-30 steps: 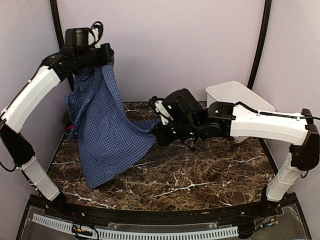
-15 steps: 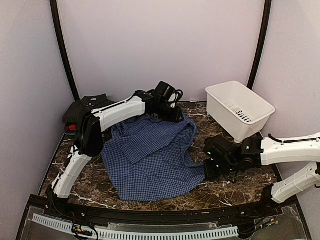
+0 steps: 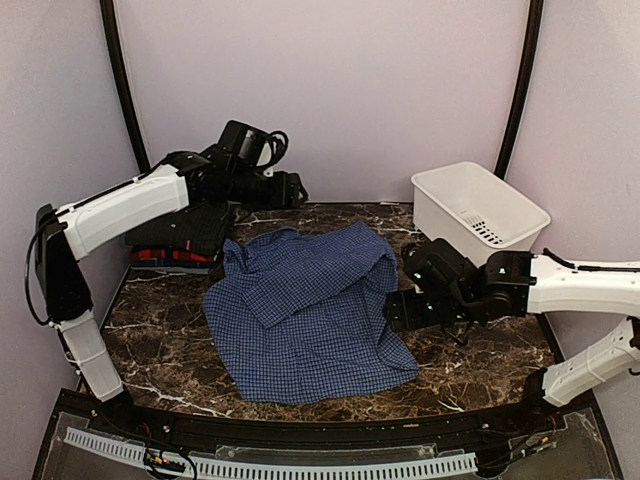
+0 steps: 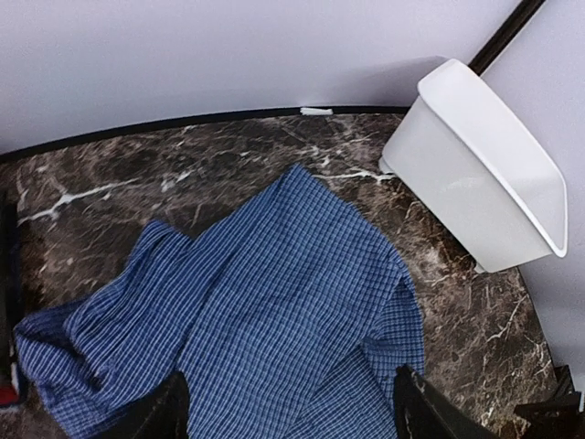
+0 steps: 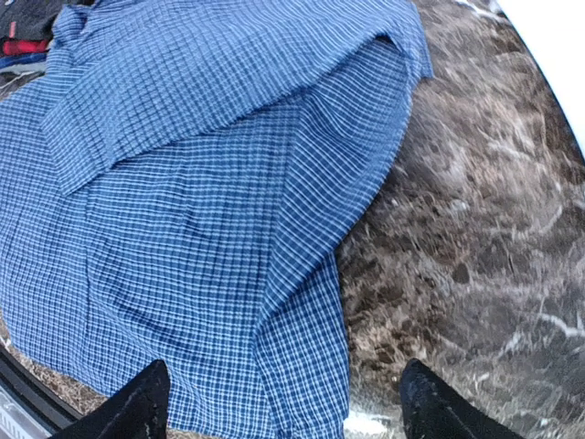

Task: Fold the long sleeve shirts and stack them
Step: Flatten out the crumpled shirt at the center of the board.

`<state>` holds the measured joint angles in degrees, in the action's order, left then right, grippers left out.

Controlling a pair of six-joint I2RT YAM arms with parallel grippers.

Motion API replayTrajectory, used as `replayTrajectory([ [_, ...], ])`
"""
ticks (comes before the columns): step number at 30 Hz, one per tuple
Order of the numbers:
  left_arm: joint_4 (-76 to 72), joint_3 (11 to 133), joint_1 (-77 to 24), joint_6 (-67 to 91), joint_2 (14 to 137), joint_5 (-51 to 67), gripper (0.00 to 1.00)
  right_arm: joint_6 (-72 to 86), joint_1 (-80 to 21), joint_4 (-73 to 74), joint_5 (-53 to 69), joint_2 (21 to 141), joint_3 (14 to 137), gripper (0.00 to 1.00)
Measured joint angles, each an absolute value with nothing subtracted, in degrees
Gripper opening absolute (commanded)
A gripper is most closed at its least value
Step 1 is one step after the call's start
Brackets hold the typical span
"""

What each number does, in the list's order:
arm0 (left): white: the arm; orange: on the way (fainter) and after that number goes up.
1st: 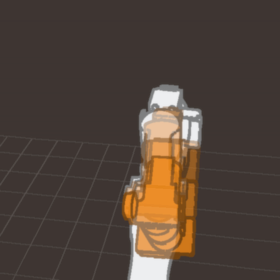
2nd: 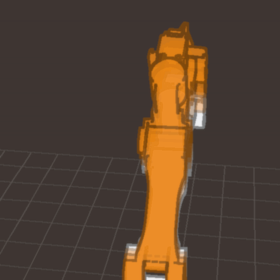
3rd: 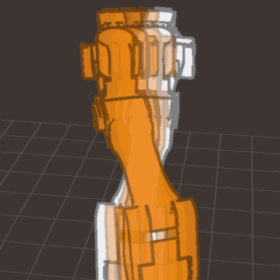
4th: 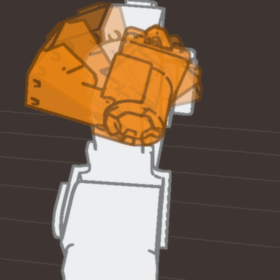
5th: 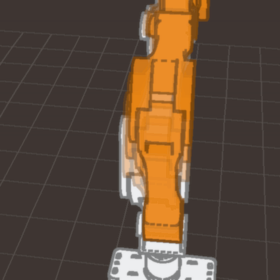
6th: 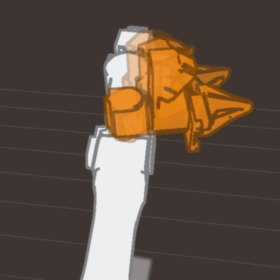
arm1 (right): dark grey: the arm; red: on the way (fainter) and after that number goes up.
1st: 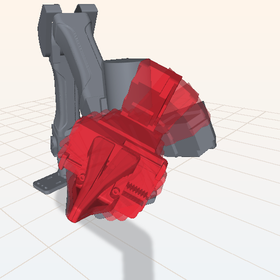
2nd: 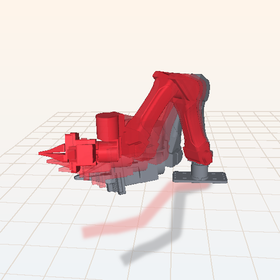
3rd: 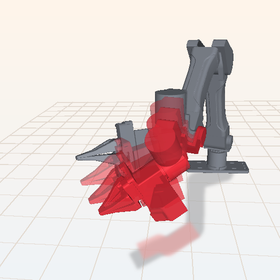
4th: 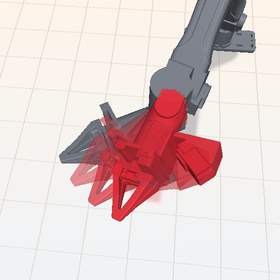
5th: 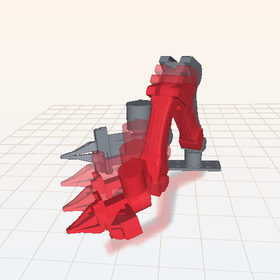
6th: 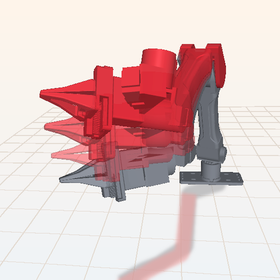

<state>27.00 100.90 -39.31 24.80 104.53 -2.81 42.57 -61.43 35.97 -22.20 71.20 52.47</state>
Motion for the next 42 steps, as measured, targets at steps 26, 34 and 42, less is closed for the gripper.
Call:
replayTrajectory([
  [26,23.44,35.94,-30.15,48.05,60.20,-2.46,0.77,14.57,-65.56,23.18,-15.07,125.82,99.92,0.88],
  [34,20.53,29.67,-36.97,54.19,60.71,0.78,0.77,13.26,-65.98,24.21,-13.91,133.32,108.47,0.88],
  [42,15.33,28.05,-42.68,59.05,66.52,1.02,0.68,13.50,-66.35,25.04,-14.22,138.12,110.10,0.65],
])
